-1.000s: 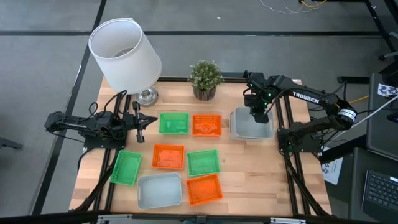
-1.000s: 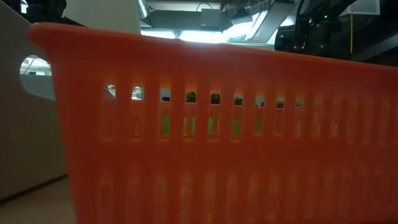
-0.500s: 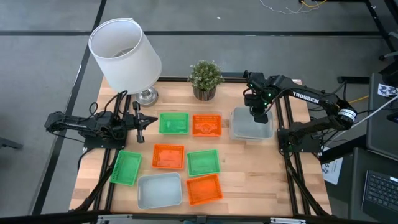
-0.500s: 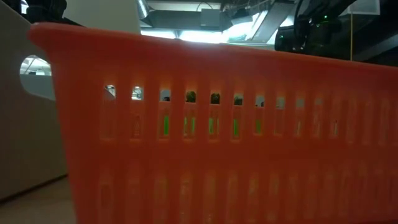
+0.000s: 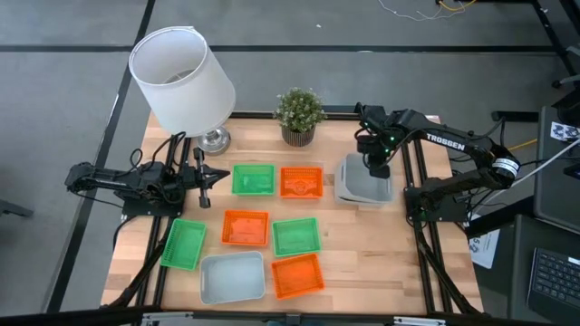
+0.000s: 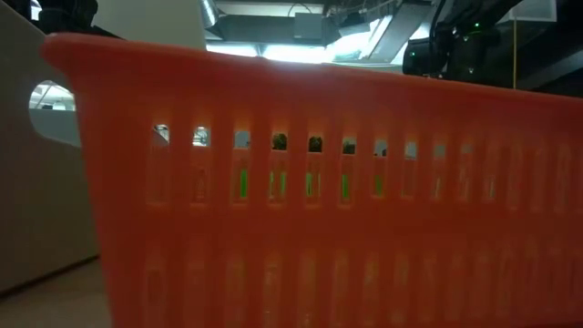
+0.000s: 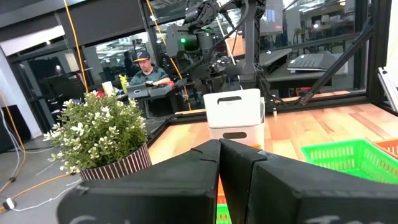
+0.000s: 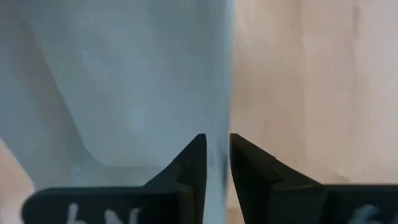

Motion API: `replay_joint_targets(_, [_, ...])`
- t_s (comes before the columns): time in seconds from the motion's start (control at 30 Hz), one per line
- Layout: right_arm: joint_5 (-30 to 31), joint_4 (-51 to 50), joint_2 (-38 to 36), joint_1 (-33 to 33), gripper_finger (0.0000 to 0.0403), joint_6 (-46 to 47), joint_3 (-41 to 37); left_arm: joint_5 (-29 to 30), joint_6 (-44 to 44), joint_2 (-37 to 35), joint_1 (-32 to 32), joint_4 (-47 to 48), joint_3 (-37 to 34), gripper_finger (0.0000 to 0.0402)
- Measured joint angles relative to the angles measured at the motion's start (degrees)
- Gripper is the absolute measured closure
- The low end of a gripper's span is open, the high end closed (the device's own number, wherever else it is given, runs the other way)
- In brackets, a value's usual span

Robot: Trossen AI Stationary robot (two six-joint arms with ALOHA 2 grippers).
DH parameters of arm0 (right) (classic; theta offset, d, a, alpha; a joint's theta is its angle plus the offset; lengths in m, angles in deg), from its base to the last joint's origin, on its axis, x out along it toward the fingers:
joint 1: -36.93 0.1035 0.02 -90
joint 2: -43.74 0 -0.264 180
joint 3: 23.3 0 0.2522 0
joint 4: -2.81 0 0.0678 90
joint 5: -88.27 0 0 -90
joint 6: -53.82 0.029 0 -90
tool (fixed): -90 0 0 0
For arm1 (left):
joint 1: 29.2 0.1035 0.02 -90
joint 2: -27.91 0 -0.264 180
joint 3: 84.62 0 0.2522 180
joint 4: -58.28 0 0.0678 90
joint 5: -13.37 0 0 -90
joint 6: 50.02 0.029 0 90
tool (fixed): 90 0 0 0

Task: Stack baskets by color
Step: Stack the bottom right gray bin on the top of the gray bin

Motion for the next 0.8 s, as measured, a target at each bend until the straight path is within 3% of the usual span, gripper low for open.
replay_joint_targets(0.37, [1.0,-0.1,0.0,0.0,0.0336,0.0,0.0,0.0,0.0,0.0,0.0,0.0,0.0,0.0401])
replay_joint_targets(0.6, [0.9,-0.2,0.0,0.0,0.0393,-0.1,0.0,0.0,0.0,0.0,0.0,0.0,0.0,0.0401])
replay_joint_targets(0.8, [0.9,-0.7,0.0,0.1,0.0398,0.2,0.9,0.0,0.0,0.0,0.0,0.7,0.0,0.0401])
